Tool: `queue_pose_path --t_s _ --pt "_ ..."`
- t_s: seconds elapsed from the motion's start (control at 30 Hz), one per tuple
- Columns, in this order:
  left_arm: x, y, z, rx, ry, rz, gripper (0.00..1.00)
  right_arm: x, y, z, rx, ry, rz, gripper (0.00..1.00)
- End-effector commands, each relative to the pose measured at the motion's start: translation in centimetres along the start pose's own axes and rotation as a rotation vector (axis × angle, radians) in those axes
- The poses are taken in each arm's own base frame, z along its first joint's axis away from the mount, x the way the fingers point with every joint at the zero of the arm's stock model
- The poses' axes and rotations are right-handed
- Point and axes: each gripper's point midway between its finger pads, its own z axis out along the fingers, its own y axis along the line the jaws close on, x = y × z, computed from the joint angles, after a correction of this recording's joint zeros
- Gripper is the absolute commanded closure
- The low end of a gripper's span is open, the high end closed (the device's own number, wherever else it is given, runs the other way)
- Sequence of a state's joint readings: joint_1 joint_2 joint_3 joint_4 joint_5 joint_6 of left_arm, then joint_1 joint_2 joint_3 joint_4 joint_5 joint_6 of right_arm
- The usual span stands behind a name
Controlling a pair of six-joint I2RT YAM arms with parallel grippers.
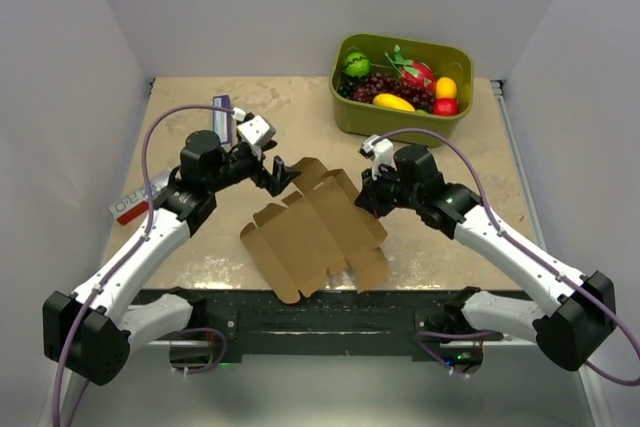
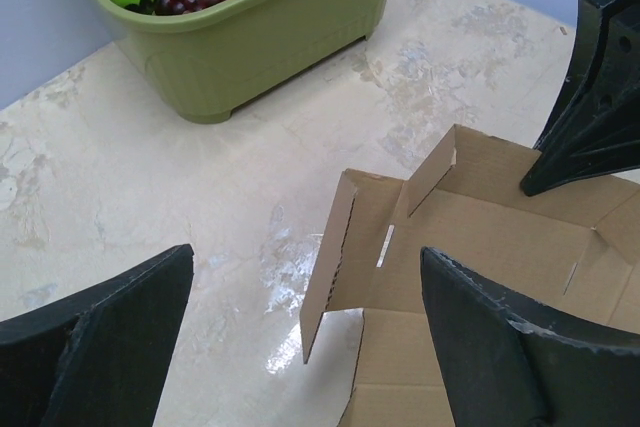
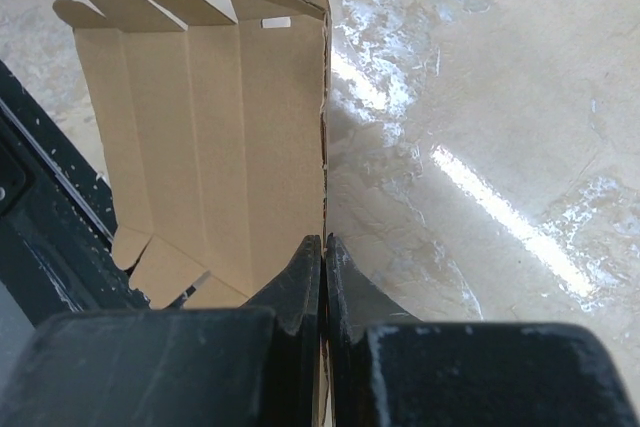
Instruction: Fold the paper box
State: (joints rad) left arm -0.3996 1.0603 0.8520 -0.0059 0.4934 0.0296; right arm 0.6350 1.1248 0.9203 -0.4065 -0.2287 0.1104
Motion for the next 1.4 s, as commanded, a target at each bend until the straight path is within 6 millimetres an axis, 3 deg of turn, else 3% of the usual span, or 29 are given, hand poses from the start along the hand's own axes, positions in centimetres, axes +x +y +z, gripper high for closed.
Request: queue_pose_path --t_s 0.0,0.23,0.3,0.5,0.6,0.67,0.7,0.77,0.83,0.9,0.93,1.07,1.3,1.37 --pt "0.3 0.1 1.0 0.007 -0.004 0.044 0.00 -2.0 1.0 -0.7 -0.041 -0.035 -0.044 1.00" --pt "1.4 -0.4 2.0 0.021 0.035 0.052 0.01 -2.3 1.2 -0.7 -0.044 -0.029 -0.059 1.00" --pt "1.6 -0.5 2.2 0.027 0.042 0.049 0.06 -2.3 1.2 -0.6 -0.043 -0.022 -0.061 1.00" --pt "2.4 -0.9 2.8 0.038 0.068 0.042 0.25 -2.4 1.2 -0.8 -0.031 -0.016 -0.072 1.00" --pt "2.7 -1.4 3.2 0.053 0.085 0.041 0.41 -2.8 0.8 -1.1 -0.008 -0.026 -0.072 0.98" --pt "2.9 -1.2 3.3 0.043 0.090 0.043 0.57 -3.2 0.6 -1.5 0.010 -0.037 -0.074 0.95" --pt "2.8 -1.3 3.3 0.041 0.089 0.042 0.62 -3.3 0.6 -1.6 0.016 -0.040 -0.074 0.88" --pt "2.9 -1.2 3.3 0.037 0.089 0.041 0.78 -3.5 0.4 -1.9 0.034 -0.051 -0.067 0.84" --pt "2.9 -1.2 3.3 0.034 0.090 0.044 0.89 -3.9 0.0 -2.2 0.063 -0.069 -0.055 0.68" --pt "2.5 -1.1 3.2 0.021 0.082 0.055 0.93 -4.5 -0.6 -2.7 0.107 -0.089 -0.036 0.54" --pt "2.6 -0.5 3.0 -0.011 0.085 0.058 0.95 -4.8 -0.7 -3.0 0.120 -0.097 -0.027 0.41" --pt "1.0 0.4 1.8 -0.093 0.036 0.073 1.00 -7.2 -0.5 -5.8 0.160 -0.196 0.039 0.23" --pt "-1.2 1.3 -0.3 -0.197 -0.058 0.090 1.00 -11.3 1.5 -10.3 0.091 -0.456 0.310 0.13" --pt "-1.7 1.6 -1.3 -0.234 -0.079 0.099 1.00 -12.1 2.8 -10.2 -0.008 -0.531 0.437 0.13"
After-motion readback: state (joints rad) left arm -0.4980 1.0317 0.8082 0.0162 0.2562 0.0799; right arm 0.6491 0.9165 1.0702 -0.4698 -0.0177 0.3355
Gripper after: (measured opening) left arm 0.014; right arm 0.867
